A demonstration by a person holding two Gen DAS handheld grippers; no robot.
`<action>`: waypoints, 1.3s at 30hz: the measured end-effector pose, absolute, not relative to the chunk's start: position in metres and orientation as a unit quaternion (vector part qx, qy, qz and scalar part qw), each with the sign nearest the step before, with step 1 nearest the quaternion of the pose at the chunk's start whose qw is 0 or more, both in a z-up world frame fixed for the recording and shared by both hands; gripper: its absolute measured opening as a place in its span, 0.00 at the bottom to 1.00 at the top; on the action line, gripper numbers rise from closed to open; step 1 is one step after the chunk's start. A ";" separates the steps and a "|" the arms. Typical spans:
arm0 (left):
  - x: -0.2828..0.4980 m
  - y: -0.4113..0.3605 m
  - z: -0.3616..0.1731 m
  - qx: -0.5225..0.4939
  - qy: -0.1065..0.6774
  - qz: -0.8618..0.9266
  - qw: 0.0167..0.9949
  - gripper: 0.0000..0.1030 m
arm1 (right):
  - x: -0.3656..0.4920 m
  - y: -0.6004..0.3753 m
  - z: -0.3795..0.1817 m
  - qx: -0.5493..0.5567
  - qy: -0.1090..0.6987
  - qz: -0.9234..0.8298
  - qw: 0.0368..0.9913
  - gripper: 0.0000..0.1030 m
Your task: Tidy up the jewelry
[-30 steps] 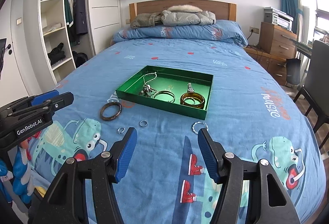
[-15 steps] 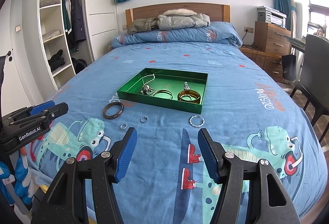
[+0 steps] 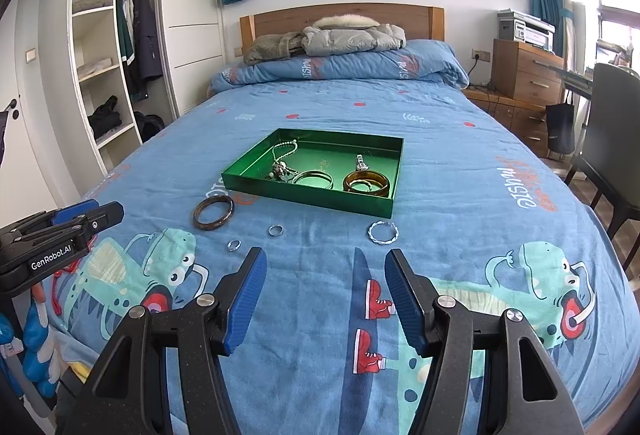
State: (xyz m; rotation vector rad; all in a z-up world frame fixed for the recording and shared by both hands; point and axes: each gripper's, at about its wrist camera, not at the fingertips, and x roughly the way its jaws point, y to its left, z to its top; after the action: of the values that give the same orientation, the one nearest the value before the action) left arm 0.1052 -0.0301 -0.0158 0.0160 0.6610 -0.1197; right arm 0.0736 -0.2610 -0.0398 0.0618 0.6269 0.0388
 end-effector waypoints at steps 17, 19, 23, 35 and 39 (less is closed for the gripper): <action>0.135 -0.016 -0.049 -0.002 0.357 -0.038 0.933 0.42 | 0.096 -0.263 -0.065 0.040 0.322 0.022 0.946 0.59; 0.137 -0.016 -0.052 -0.002 0.360 -0.037 0.932 0.42 | 0.098 -0.262 -0.067 0.040 0.324 0.022 0.945 0.59; 0.143 -0.012 -0.059 -0.005 0.366 -0.034 0.930 0.42 | 0.103 -0.261 -0.073 0.041 0.327 0.025 0.944 0.59; 0.162 0.011 -0.084 -0.024 0.379 -0.053 0.924 0.42 | 0.122 -0.254 -0.093 0.043 0.333 0.045 0.941 0.55; 0.167 0.004 -0.092 -0.024 0.385 -0.090 0.918 0.42 | 0.131 -0.247 -0.103 0.039 0.341 0.057 0.938 0.50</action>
State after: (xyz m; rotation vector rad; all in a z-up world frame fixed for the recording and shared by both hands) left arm 0.1671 0.0038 -0.0924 -0.0490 0.7911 -0.1844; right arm 0.1315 -0.2465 -0.1026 0.0800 0.6966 0.1156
